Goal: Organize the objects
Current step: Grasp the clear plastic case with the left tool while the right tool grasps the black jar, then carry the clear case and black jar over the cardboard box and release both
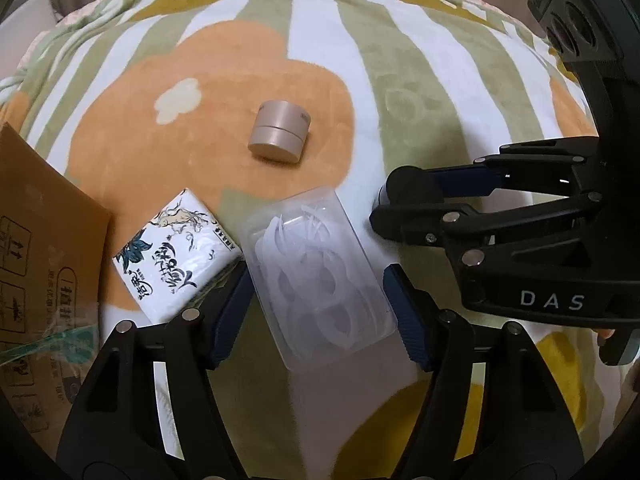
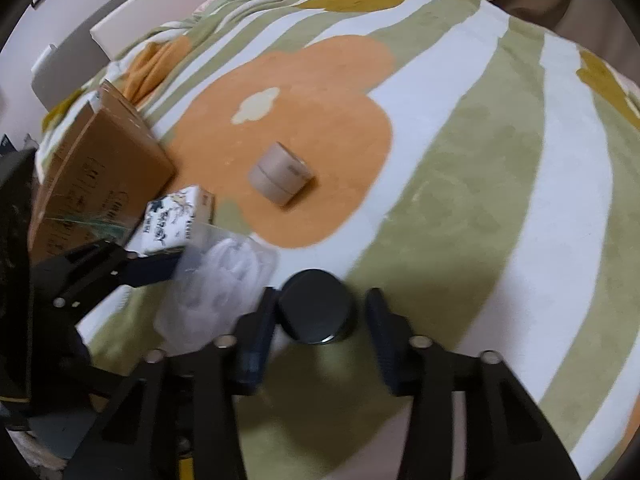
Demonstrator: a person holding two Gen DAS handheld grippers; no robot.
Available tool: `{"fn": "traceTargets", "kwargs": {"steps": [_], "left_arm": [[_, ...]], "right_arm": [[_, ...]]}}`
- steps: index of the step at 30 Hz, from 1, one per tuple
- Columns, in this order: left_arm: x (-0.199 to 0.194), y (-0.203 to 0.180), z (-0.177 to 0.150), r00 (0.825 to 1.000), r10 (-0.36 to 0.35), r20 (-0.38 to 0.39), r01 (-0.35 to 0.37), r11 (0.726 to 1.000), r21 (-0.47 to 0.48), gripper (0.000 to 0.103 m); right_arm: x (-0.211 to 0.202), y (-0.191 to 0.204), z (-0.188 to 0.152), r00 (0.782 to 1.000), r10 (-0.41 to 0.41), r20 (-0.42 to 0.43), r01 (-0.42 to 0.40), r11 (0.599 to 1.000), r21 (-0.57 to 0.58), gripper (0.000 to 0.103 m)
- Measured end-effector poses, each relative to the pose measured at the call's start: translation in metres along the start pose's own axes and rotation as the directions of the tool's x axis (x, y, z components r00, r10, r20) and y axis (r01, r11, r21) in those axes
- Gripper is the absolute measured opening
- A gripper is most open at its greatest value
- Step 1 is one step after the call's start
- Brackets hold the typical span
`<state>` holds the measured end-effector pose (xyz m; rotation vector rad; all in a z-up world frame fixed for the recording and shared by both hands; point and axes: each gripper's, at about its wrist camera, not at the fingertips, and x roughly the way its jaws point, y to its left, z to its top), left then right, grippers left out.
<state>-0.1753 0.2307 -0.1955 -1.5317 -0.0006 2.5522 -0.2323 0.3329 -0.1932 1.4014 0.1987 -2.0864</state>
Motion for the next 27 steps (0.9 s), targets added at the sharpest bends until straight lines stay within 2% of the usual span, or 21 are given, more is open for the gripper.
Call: {"fn": "traceTargets", "kwargs": {"steps": [17, 27], "left_arm": [[-0.016, 0.013, -0.003, 0.996, -0.09, 0.004, 0.09, 0.995, -0.052, 0.06], [-0.04, 0.017, -0.001, 0.985, -0.169, 0.04, 0.172, 0.982, -0.077, 0.059]], "right_arm": [[-0.02, 0.011, 0.003, 0.998, -0.058, 0.019, 0.058, 0.998, -0.012, 0.036], [-0.045, 0.022, 0.006, 0.995, -0.089, 0.04, 0.089, 0.996, -0.005, 0.036]]}}
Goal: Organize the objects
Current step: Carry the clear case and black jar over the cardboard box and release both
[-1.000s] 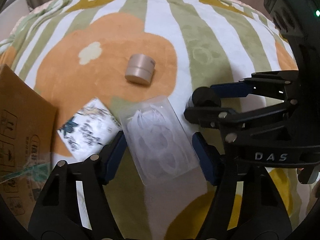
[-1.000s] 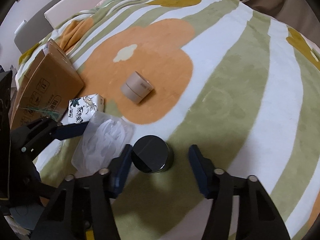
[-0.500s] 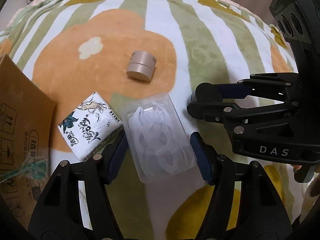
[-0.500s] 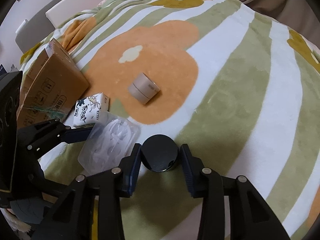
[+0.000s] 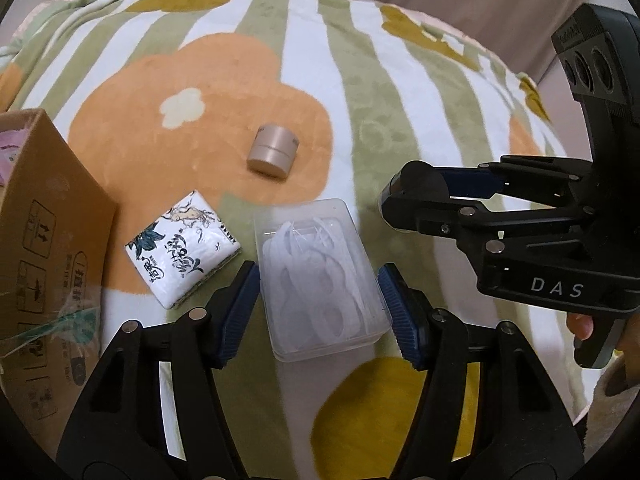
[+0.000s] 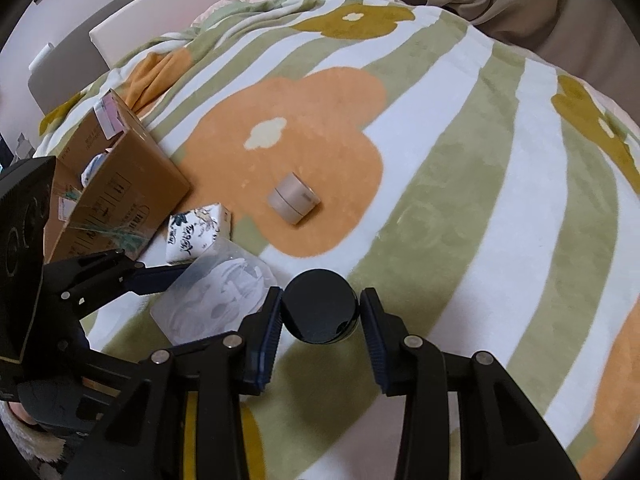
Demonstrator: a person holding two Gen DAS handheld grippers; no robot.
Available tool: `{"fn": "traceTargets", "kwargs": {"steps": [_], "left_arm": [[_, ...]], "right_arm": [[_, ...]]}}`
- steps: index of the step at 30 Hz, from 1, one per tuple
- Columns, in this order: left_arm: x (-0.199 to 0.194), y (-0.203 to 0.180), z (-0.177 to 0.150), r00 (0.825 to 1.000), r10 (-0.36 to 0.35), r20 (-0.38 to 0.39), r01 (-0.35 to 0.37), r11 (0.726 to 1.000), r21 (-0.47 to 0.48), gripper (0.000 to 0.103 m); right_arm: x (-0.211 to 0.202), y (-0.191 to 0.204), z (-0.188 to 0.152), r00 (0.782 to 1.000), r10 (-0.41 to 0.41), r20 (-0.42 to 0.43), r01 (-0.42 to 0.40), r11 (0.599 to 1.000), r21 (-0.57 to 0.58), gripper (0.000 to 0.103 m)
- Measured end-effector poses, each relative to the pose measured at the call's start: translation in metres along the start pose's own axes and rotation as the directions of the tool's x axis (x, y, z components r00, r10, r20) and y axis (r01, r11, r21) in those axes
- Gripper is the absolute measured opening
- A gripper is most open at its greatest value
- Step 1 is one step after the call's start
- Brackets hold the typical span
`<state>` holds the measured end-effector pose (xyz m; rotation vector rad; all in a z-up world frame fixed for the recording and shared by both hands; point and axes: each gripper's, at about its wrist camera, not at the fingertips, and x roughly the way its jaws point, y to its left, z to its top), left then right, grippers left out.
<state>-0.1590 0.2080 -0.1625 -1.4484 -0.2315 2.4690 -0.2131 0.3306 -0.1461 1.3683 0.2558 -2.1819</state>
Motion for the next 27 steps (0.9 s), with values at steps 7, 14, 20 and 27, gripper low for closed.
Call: {"fn": "traceTargets", "kwargs": {"steps": [7, 14, 20, 27], "left_arm": [[-0.026, 0.0, 0.008, 0.999, -0.032, 0.04, 0.032, 0.999, 0.002, 0.059], [-0.073, 0.006, 0.025, 0.992, -0.045, 0.118, 0.043, 0.999, 0.022, 0.059], [-0.121, 0.023, 0.042, 0.982, -0.037, 0.184, 0.032, 0.999, 0.032, 0.059], [-0.174, 0.063, 0.056, 0.969, -0.018, 0.246, 0.017, 1.0, 0.008, 0.059]], "right_arm": [[-0.022, 0.006, 0.005, 1.0, -0.022, 0.023, 0.022, 1.0, 0.012, 0.036], [-0.052, 0.022, 0.019, 0.997, -0.047, 0.054, 0.047, 0.999, 0.004, 0.036], [-0.078, 0.048, 0.036, 0.994, -0.06, 0.091, 0.062, 0.998, -0.02, 0.036], [-0.096, 0.091, 0.06, 0.99, -0.054, 0.128, 0.061, 0.997, -0.055, 0.036]]}}
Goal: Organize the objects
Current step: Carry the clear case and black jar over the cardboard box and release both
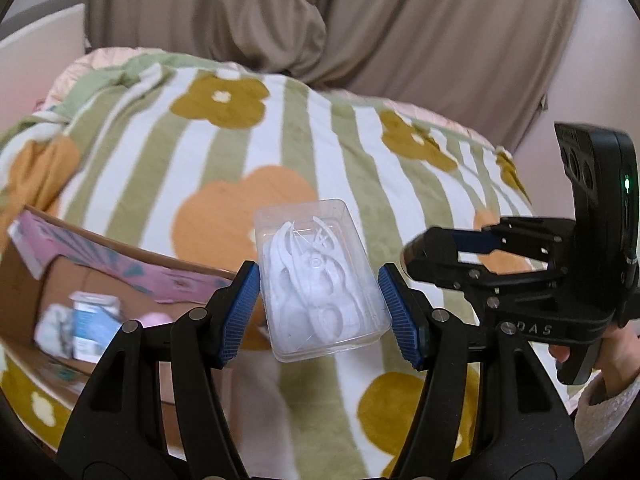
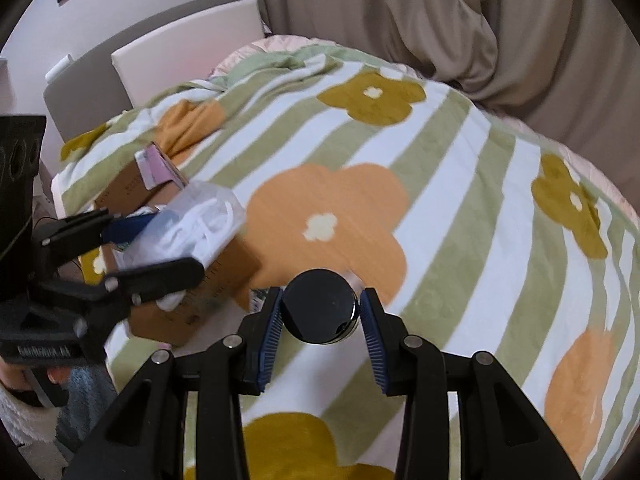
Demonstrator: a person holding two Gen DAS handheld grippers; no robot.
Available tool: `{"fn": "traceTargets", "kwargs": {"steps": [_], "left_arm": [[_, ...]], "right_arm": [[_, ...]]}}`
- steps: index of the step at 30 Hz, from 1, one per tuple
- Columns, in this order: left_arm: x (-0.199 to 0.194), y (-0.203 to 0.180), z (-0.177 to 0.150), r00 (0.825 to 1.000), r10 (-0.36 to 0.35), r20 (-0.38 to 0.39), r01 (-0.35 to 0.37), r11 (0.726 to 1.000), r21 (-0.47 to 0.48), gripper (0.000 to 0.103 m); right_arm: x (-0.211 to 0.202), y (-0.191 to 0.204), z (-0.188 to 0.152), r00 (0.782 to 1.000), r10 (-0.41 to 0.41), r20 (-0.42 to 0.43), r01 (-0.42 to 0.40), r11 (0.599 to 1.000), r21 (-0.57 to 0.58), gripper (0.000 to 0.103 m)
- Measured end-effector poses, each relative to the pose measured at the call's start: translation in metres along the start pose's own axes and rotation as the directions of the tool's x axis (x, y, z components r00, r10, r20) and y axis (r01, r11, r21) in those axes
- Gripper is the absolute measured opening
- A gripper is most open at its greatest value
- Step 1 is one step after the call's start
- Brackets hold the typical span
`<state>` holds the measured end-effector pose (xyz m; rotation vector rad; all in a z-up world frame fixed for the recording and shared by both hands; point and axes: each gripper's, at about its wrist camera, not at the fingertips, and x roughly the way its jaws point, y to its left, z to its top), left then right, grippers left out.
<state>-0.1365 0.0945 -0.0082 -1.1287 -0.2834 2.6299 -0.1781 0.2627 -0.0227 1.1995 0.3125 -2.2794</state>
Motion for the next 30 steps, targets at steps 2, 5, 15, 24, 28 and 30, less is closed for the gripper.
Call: {"fn": "traceTargets", "kwargs": {"steps": [2, 5, 15, 24, 28, 30], "left_arm": [[-0.013, 0.015, 0.005, 1.0, 0.011, 0.015, -0.011, 1.0, -0.009, 0.059], [-0.032, 0.04, 0.012, 0.999, 0.032, 0.035, -0.031, 0.999, -0.025, 0.059], [-0.079, 0.135, 0.013, 0.993, 0.107, 0.054, -0.102, 0.99, -0.094, 0.059], [-0.089, 0.211, 0.0, 0.988, 0.152, 0.023, -0.147, 0.978, -0.148, 0.059], [-0.082, 0.238, -0.011, 0.987, 0.161, -0.006, -0.16, 0.973, -0.164, 0.059], [-0.077, 0.247, -0.016, 0.987, 0.162, -0.02, -0.164, 0.972, -0.166, 0.059]], "right_arm": [[-0.002, 0.014, 0.009, 1.0, 0.002, 0.008, -0.001, 1.0, -0.015, 0.036], [0.0, 0.037, 0.022, 1.0, 0.02, 0.018, -0.019, 0.999, -0.036, 0.036], [0.026, 0.123, 0.064, 0.995, 0.095, 0.01, -0.092, 0.987, -0.134, 0.036], [0.07, 0.185, 0.077, 0.988, 0.146, -0.052, -0.153, 0.971, -0.184, 0.036], [0.09, 0.201, 0.076, 0.984, 0.157, -0.086, -0.171, 0.966, -0.192, 0.036], [0.101, 0.209, 0.075, 0.982, 0.157, -0.105, -0.176, 0.965, -0.197, 0.036]]}}
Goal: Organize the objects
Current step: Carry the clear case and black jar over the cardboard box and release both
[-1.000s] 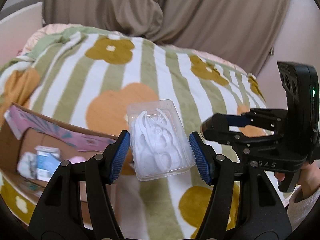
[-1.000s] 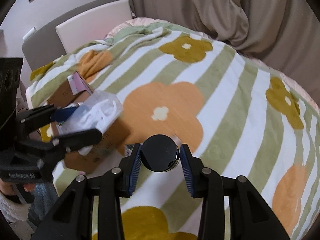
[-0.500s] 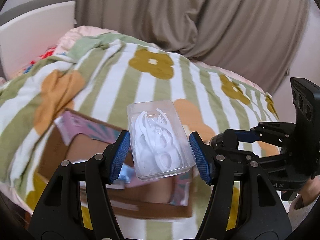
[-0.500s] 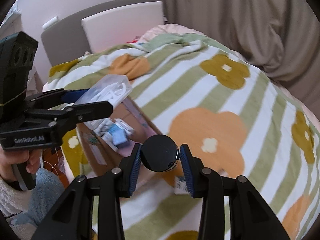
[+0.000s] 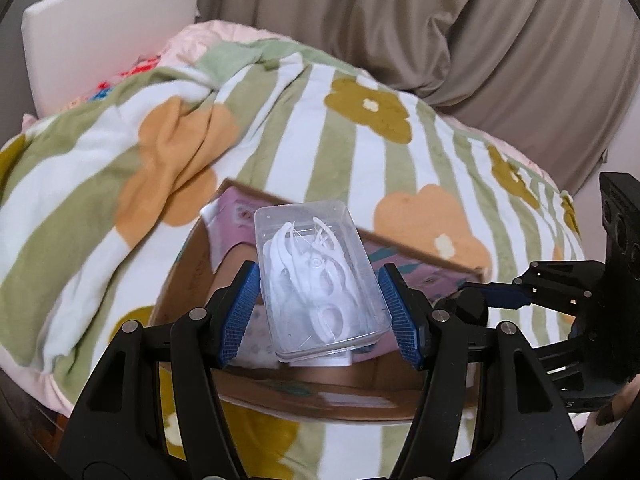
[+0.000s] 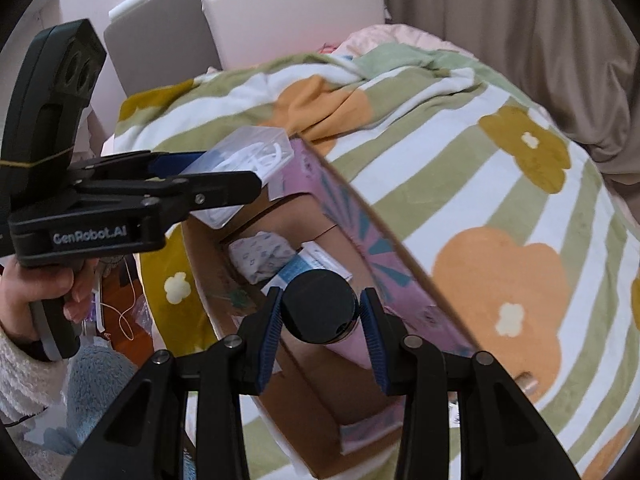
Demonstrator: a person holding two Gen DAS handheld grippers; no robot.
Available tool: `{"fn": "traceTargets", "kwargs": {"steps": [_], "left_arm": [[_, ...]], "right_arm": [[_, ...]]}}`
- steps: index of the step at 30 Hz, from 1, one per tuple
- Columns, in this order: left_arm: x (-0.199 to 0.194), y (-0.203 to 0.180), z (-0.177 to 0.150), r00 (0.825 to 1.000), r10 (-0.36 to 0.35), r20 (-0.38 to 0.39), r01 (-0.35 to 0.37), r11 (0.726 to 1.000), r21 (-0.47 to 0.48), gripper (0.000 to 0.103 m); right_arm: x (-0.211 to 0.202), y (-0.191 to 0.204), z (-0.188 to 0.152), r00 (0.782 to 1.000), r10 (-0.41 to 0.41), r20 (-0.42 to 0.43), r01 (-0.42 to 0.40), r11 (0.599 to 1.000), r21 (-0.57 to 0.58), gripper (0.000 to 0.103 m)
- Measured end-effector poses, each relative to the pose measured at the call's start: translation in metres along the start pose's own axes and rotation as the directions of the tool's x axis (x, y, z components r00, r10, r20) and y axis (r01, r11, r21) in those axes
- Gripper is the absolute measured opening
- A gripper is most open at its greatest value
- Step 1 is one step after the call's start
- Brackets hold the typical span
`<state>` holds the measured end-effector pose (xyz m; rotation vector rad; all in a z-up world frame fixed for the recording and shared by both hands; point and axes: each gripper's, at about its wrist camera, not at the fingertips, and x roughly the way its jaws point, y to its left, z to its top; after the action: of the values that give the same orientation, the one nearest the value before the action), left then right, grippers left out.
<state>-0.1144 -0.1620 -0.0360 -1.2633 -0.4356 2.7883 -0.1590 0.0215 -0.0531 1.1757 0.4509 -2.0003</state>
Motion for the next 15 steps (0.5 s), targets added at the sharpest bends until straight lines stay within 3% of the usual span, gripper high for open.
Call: {"fn": "traceTargets", "kwargs": {"steps": [7, 15], "left_arm": [[0.029, 0.024, -0.016, 0.998, -0.007, -0.06, 0.006, 1.0, -0.011, 0.059], [0.047, 0.026, -0.024, 0.995, -0.011, -0.103, 0.012, 1.0, 0.009, 0.057]], "right_arm": [[0.028, 0.007, -0.005, 0.998, 0.004, -0.056, -0.004, 1.0, -0.005, 0.036], [0.039, 0.005, -0.009, 0.996, -0.004, -0.092, 0.004, 1.0, -0.003, 0.036]]}}
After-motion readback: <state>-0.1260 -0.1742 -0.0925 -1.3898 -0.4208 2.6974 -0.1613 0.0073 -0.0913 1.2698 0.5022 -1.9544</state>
